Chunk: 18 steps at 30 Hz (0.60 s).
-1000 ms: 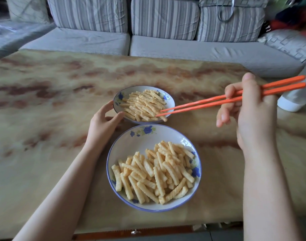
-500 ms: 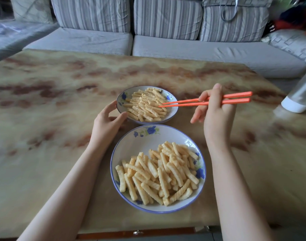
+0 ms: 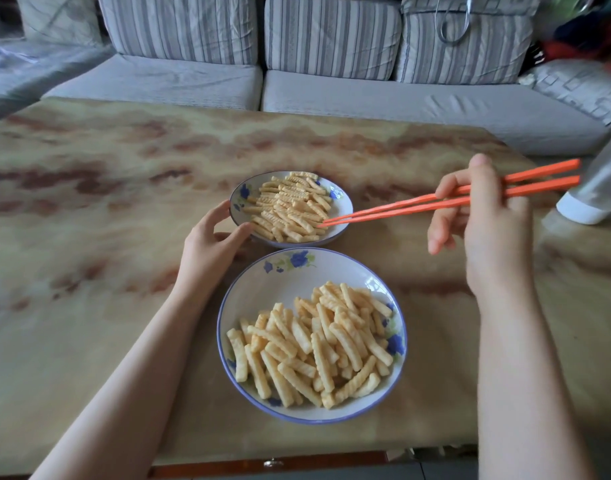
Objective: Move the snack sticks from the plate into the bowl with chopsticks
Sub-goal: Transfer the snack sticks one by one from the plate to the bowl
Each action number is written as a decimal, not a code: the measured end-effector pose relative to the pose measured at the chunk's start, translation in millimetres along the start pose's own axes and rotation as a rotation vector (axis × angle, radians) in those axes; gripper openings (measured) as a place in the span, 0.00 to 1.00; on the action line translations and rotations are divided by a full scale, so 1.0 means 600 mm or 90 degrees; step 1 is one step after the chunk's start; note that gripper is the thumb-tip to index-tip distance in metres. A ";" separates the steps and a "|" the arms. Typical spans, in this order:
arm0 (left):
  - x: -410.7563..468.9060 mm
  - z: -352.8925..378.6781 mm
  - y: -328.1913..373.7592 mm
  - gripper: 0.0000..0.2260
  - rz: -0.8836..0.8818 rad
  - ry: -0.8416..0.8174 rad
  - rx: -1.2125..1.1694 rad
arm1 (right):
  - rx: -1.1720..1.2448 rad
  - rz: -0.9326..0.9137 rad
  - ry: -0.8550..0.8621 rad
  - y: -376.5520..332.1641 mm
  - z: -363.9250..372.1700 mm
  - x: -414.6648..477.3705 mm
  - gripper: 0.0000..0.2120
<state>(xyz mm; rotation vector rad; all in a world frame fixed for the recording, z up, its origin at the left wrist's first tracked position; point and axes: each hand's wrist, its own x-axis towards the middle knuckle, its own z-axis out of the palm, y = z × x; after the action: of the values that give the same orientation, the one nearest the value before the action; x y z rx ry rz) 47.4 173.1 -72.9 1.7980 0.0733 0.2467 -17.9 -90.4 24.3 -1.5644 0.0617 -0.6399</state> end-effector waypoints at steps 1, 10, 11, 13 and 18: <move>0.000 0.000 0.000 0.21 0.002 0.000 0.001 | -0.003 -0.001 -0.015 -0.007 -0.009 -0.002 0.22; -0.001 0.000 0.002 0.20 0.007 0.001 -0.009 | -0.043 0.029 -0.125 -0.042 -0.069 -0.010 0.26; -0.001 0.000 0.002 0.19 0.009 0.004 -0.007 | -0.049 0.036 -0.134 -0.042 -0.071 -0.010 0.26; -0.002 0.000 0.003 0.19 0.012 0.005 -0.008 | -0.059 0.056 -0.150 -0.041 -0.072 -0.011 0.24; -0.002 0.000 0.003 0.19 0.005 0.000 -0.018 | -0.075 0.086 -0.168 -0.039 -0.065 -0.013 0.21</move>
<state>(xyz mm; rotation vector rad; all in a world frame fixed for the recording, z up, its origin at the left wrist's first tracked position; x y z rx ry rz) 46.1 172.1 -71.4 1.7705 0.0628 0.2529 -49.0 -120.0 41.5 -1.7301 0.0057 -0.3249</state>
